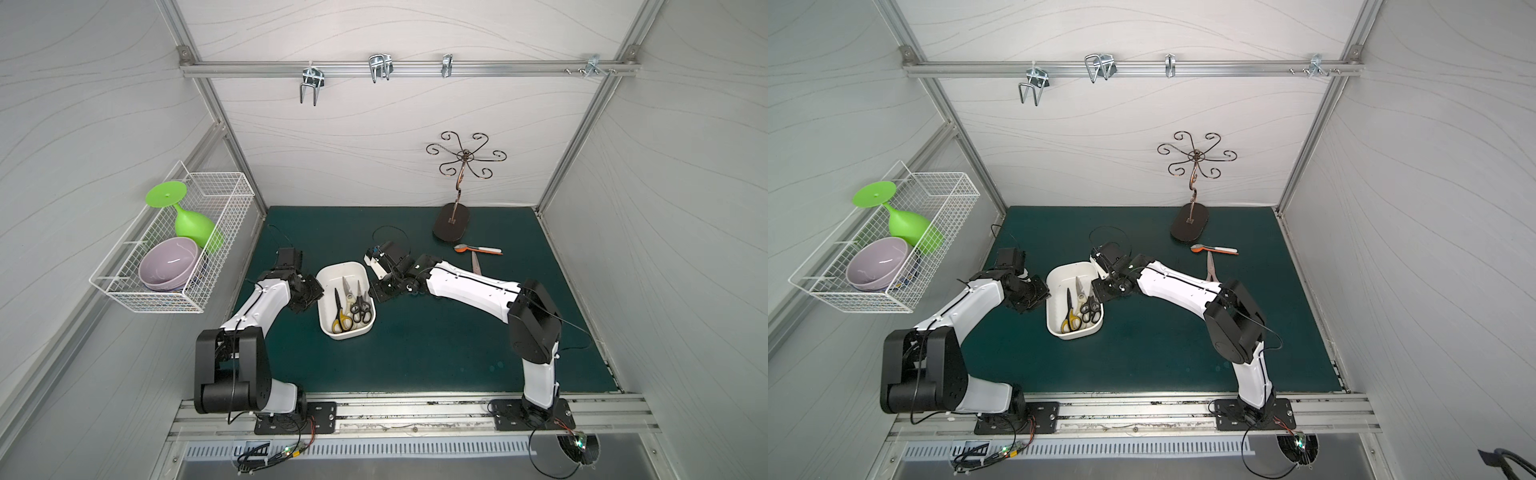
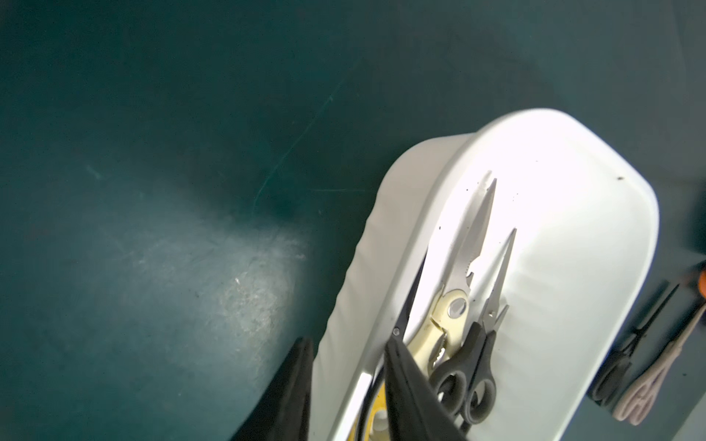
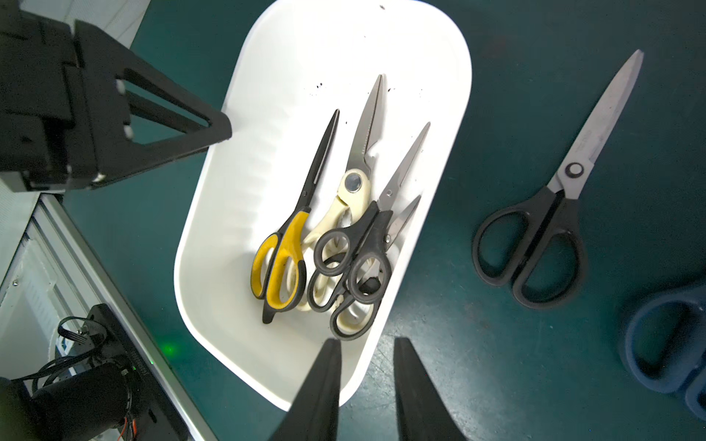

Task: Take the scissors out of the storage box
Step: Pick up the storage box at the center of the board.

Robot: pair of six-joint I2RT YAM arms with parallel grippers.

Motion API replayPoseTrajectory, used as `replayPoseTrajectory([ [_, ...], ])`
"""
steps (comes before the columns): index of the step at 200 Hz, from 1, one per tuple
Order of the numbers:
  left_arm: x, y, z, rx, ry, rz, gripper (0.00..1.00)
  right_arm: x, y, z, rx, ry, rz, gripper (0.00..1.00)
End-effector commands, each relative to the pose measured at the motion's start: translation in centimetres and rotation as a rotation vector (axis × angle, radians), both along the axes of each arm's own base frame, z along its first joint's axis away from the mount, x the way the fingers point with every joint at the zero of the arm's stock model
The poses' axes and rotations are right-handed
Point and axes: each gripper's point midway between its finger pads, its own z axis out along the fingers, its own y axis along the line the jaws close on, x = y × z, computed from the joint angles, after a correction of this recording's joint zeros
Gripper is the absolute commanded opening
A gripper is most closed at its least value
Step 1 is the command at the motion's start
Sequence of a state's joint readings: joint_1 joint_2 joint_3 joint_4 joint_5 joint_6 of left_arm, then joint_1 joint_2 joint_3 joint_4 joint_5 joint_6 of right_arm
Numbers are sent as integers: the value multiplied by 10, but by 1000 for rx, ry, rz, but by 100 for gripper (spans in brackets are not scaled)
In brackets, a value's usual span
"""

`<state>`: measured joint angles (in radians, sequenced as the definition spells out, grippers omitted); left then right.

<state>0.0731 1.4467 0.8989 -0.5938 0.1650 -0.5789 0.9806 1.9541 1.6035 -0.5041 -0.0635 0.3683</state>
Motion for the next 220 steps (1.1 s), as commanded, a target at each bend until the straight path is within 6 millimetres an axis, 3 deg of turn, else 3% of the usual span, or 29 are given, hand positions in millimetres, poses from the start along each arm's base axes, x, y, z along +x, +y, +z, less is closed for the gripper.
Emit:
replayPoseTrajectory([
  [1,12,4,1,32,-2,-34,31,-3,-2,7,2,-11,4,29],
  [46,14,1,-4,24,3,-51,20,-4,-4,7,0,-15,3,29],
  [76,16,-5,-4,88,2,-110,1,-4,-4,6,0,-12,2,29],
  [125,6,-17,-6,186,49,-193,0,-4,-3,13,15,-22,9,29],
  [159,-4,-23,7,263,39,-268,0,-8,6,18,55,-11,31,29],
  [220,-14,-22,47,324,-124,-201,0,-18,30,-13,5,33,55,28],
])
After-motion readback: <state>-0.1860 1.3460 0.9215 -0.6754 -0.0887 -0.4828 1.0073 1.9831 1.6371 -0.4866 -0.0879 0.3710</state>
